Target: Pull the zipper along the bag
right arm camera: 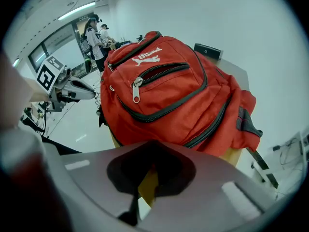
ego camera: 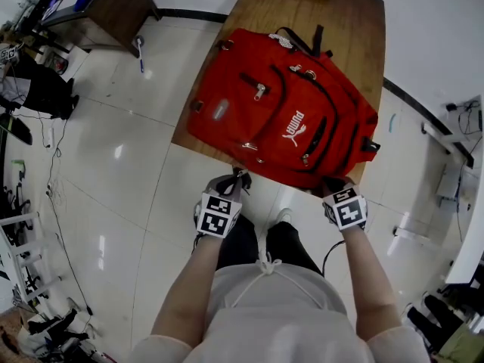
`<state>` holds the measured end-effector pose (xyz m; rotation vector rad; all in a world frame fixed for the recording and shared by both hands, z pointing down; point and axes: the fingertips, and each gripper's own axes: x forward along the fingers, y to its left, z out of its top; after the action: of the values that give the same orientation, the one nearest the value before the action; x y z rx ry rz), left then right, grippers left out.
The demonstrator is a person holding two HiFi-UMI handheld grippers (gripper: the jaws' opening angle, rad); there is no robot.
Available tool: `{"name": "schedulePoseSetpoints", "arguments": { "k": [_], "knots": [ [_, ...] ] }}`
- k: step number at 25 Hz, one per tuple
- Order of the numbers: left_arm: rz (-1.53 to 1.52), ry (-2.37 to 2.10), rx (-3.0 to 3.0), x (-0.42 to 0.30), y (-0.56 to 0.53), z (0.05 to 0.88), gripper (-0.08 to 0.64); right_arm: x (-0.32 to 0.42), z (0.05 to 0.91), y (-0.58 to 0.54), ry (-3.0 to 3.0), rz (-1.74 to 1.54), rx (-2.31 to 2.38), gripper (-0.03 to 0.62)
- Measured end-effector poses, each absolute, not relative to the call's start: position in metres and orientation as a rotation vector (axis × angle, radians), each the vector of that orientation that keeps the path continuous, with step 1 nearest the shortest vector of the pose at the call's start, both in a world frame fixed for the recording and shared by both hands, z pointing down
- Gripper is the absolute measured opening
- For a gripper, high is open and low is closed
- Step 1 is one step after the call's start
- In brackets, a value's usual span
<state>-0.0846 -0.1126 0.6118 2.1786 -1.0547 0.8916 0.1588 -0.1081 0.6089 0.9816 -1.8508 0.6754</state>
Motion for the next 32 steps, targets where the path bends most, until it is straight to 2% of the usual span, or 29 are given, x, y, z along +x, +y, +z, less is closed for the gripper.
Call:
{"name": "schedulePoseSetpoints", "arguments": {
  "k": [5,9,16,23,32],
  "knots": [
    [0.898,-1.072,2.179,-0.071,-0.098,0.609,0.017,0.158,0.607,-0.107,-1.878,0.64,1.014,0.006],
    [0.841,-1.142,2.233,-0.06,-0.103,0.582,0.018,0.15,0.589,-0.107,-1.914,0.49,1.042,0.006],
    [0.62,-1.309,2.413,-0.031,-0.12,0.487,0.008,0.133,0.512,-0.109,-2.208,0.512,1.211,0.006],
    [0.427,-1.373,2.575,-0.003,-0.084,0.398,0.006,0.123,0.439,-0.074,-2.45,0.439,1.228,0.006],
    [0.338,-1.338,2.739,-0.021,-0.036,0.356,0.008,0.094,0.366,-0.019,-2.525,0.051,1.323,0.006]
  ]
}}
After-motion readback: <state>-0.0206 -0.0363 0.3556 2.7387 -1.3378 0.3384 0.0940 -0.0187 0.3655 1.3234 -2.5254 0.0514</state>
